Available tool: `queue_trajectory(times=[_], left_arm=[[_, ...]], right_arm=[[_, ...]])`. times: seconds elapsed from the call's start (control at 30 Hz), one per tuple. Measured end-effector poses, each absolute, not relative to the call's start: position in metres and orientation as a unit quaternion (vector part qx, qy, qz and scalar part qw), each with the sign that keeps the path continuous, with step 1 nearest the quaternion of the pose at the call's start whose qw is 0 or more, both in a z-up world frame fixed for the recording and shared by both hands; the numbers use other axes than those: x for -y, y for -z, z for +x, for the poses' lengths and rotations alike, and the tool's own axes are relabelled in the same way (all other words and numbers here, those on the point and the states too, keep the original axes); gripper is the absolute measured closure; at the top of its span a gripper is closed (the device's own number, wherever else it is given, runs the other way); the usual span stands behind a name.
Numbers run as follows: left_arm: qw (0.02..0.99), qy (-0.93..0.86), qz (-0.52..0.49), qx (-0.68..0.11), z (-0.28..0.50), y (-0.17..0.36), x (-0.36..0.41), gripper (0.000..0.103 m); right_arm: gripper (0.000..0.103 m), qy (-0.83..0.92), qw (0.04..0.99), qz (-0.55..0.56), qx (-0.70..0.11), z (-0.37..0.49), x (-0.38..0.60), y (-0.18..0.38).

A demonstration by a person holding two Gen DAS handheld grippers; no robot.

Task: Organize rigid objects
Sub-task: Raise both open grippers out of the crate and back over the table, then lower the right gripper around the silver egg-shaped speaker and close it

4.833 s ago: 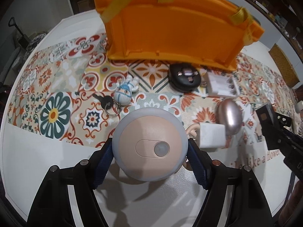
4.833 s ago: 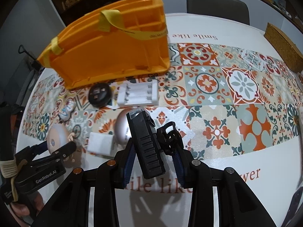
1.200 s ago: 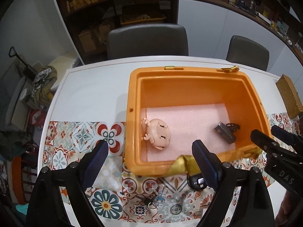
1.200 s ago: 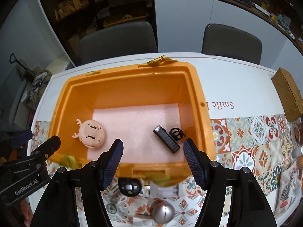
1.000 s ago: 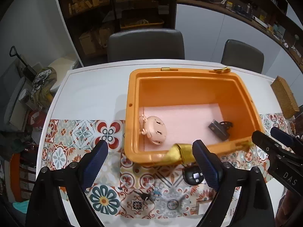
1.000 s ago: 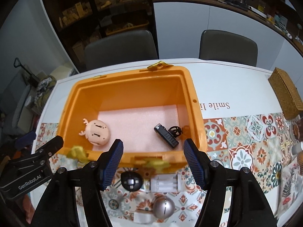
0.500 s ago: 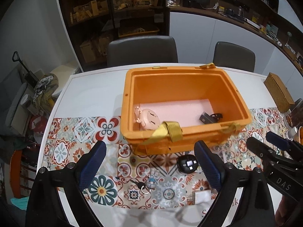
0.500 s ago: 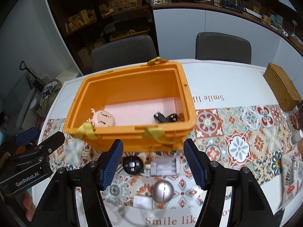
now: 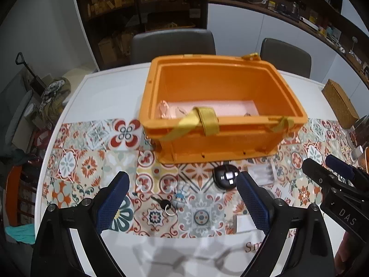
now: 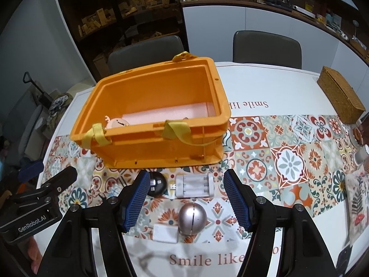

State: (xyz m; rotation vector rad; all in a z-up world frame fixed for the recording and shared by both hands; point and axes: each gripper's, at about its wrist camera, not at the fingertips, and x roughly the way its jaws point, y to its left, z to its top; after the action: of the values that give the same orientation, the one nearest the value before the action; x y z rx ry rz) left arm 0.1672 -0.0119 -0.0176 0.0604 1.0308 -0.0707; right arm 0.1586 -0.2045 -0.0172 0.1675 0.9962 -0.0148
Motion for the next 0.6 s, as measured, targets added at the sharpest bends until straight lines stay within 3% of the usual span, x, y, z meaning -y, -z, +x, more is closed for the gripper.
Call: queue_trajectory(times=[0.6], left_arm=[[0.839, 0.027, 0.034, -0.543, 0.159, 0.067, 0.017, 0.008]], right_arm=[[0.037, 0.001, 0.852, 0.089, -0.516, 0.152, 0.201, 0.070]])
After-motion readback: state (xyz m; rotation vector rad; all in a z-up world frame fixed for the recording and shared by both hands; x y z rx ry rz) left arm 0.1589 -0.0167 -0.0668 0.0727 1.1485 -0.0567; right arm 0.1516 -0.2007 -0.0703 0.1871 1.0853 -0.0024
